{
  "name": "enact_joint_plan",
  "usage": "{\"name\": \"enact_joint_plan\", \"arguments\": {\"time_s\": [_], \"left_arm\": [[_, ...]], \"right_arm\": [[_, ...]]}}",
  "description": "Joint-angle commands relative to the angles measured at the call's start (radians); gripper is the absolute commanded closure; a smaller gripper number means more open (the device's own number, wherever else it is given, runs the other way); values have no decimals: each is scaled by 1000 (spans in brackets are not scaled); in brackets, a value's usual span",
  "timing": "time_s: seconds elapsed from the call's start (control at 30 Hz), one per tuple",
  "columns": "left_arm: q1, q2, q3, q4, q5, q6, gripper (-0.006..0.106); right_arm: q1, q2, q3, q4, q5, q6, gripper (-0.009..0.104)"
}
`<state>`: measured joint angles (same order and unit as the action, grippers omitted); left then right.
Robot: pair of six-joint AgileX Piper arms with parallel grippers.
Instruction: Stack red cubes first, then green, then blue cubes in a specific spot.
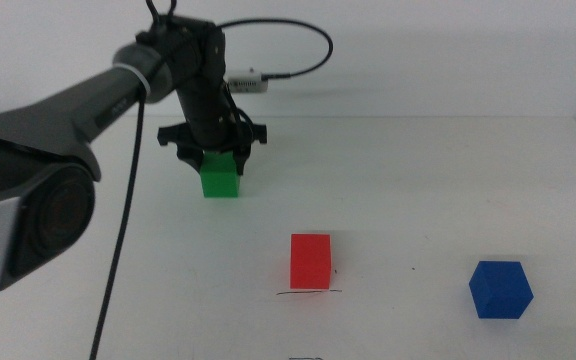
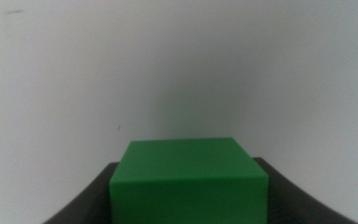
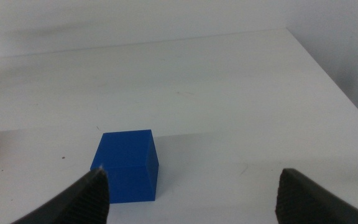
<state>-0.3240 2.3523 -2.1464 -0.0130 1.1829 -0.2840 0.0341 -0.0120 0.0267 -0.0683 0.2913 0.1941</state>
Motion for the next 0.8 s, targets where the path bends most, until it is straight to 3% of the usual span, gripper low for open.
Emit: {"name": "enact_joint_plan", "arguments": {"time_s": [0.0, 0.3, 0.5, 0.77], "left_arm": [[-22, -127, -33, 13, 27, -26, 102], [-185, -364, 225, 163, -18, -208, 102], [-294, -496, 368, 186, -41, -315, 102], [-410, -507, 384, 207, -54, -466, 102]], "right_arm": [[-6, -14, -10, -13, -75, -11, 24], [-6, -14, -10, -13, -75, -11, 24], [-6, -14, -10, -13, -75, -11, 24], [-6, -14, -10, -13, -75, -11, 24]]}}
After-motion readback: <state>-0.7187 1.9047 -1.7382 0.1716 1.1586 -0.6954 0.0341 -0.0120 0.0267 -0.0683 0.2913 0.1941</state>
